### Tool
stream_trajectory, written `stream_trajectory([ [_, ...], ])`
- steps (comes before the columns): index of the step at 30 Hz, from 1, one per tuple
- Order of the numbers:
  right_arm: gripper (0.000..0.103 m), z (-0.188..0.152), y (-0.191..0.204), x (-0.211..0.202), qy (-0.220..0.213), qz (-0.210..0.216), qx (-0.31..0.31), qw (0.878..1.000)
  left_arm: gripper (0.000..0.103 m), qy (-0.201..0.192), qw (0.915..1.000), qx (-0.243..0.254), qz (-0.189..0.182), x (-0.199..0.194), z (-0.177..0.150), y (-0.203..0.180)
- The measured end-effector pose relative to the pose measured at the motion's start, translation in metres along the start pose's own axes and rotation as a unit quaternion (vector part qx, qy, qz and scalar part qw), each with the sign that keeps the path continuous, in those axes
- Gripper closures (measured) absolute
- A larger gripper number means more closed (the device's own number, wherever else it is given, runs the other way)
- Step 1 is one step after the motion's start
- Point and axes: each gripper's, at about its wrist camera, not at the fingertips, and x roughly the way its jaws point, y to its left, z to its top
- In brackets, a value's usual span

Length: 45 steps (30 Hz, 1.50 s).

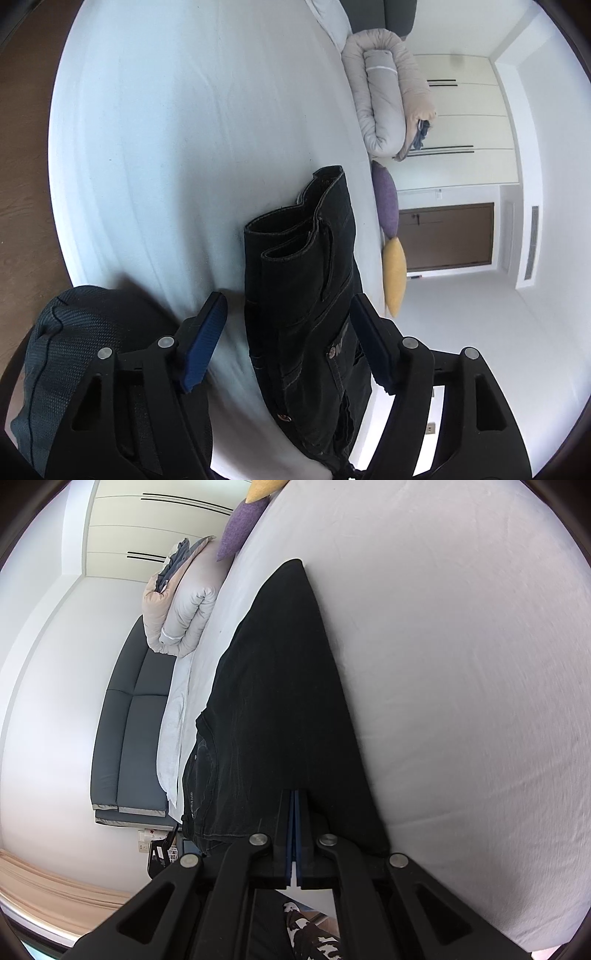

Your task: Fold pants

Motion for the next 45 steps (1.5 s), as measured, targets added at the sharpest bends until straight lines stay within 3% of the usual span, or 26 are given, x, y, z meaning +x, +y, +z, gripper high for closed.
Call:
stream_trajectory([
  [11,0.103,-0.001,0.0,-0.001,-0.001,0.001,-0.005,1.0,0.037,0.006,0.9966,0.013,-0.082,0.012,-0.001,-0.008],
  [12,0.103,-0.001,0.0,-0.001,-0.002,0.0,-0.006,1.0,0.037,0.007,0.9973,0.025,-0.069,0.017,0.0,-0.006],
  [15,0.103,-0.001,0.0,-0.001,-0.001,0.0,-0.007,1.0,0.045,0.007,0.9966,-0.014,-0.08,0.026,0.003,0.01],
  [17,0.103,-0.001,0.002,-0.002,0.0,-0.005,-0.011,1.0,0.045,0.012,0.9977,0.006,-0.067,0.027,0.004,0.002],
  [18,0.103,-0.001,0.005,-0.002,0.0,-0.012,-0.015,1.0,0.051,0.012,0.998,0.013,-0.061,0.028,0.004,-0.001],
  [19,0.103,-0.001,0.009,-0.002,0.001,-0.018,-0.019,1.0,0.065,0.012,0.9984,0.014,-0.054,0.029,0.005,-0.002],
  [20,0.099,-0.001,0.017,-0.004,0.0,-0.027,-0.027,0.999,0.072,0.013,0.9988,0.007,-0.047,0.03,0.006,0.0],
  [23,0.069,0.0,0.05,-0.006,-0.004,-0.037,-0.065,0.997,0.075,0.013,0.9988,-0.004,-0.046,0.032,0.007,0.003],
  [27,0.066,0.008,0.116,0.022,0.027,-0.023,-0.145,0.989,0.08,-0.001,0.9987,0.047,-0.021,0.029,0.006,-0.015],
  [29,0.068,0.013,0.139,0.046,0.048,-0.021,-0.167,0.985,0.082,-0.01,0.9957,0.092,0.004,0.026,0.003,-0.029],
  [32,0.088,0.022,0.172,0.099,0.09,-0.021,-0.201,0.975,0.084,-0.025,0.9855,0.164,0.036,0.023,-0.005,-0.053],
  [34,0.089,0.027,0.18,0.131,0.113,-0.03,-0.201,0.973,0.086,-0.028,0.9821,0.183,0.038,0.022,-0.007,-0.061],
  [40,0.091,0.042,0.164,0.198,0.152,-0.064,-0.16,0.973,0.086,-0.035,0.9717,0.228,0.05,0.021,-0.017,-0.082],
  [41,0.093,0.041,0.158,0.206,0.16,-0.07,-0.154,0.973,0.086,-0.035,0.9699,0.235,0.051,0.02,-0.02,-0.086],
  [42,0.103,0.041,0.153,0.211,0.162,-0.082,-0.154,0.971,0.086,-0.037,0.9673,0.245,0.054,0.02,-0.022,-0.089],
  [45,0.103,0.041,0.147,0.216,0.163,-0.085,-0.154,0.971,0.086,-0.04,0.9575,0.279,0.062,0.016,-0.031,-0.1],
])
